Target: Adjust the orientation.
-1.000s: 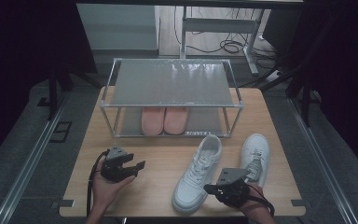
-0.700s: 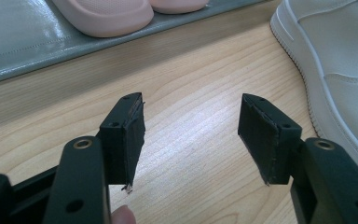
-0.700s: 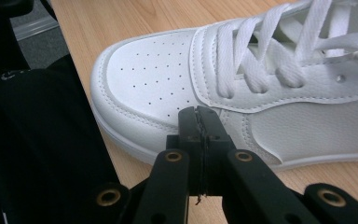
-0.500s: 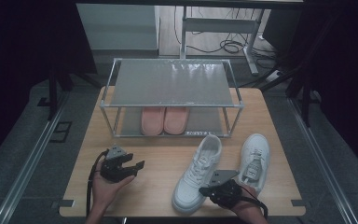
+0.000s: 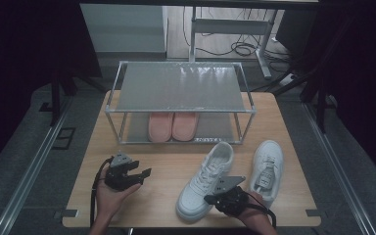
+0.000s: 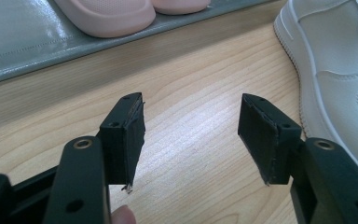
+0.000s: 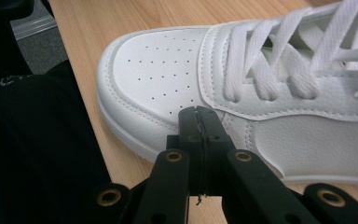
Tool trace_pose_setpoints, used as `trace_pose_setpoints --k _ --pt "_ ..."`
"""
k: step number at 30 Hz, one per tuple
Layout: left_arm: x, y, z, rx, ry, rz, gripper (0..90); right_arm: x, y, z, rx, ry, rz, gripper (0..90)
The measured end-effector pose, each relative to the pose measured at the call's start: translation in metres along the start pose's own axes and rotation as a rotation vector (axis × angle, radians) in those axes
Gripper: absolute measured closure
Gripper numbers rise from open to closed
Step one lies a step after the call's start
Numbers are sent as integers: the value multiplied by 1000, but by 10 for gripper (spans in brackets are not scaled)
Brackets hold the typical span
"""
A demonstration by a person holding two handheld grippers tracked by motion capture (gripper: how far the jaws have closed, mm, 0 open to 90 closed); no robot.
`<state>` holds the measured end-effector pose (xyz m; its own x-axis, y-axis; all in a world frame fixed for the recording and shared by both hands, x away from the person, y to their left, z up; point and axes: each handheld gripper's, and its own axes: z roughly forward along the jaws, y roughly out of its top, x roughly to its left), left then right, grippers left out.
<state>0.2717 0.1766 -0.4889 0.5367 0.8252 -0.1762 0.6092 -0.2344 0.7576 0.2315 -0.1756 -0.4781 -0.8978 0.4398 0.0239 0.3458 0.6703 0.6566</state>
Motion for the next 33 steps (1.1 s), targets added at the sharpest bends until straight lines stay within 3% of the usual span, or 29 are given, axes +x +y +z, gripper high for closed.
trace_pose_setpoints --k 8,15,23,28,33 --pt "1 0 0 3 -2 -2 414 1 11 13 -16 6 -13 899" --pt "4 0 -1 0 -1 -10 415 -1 27 30 -44 17 2 899" --pt "7 0 -3 -5 4 -17 415 -5 46 48 -46 -2 -7 899" --pt "8 -1 -3 -4 7 -16 414 -10 54 57 -65 -9 24 899" --pt "8 -1 -3 -2 7 -15 414 -13 63 65 -61 -26 24 899"
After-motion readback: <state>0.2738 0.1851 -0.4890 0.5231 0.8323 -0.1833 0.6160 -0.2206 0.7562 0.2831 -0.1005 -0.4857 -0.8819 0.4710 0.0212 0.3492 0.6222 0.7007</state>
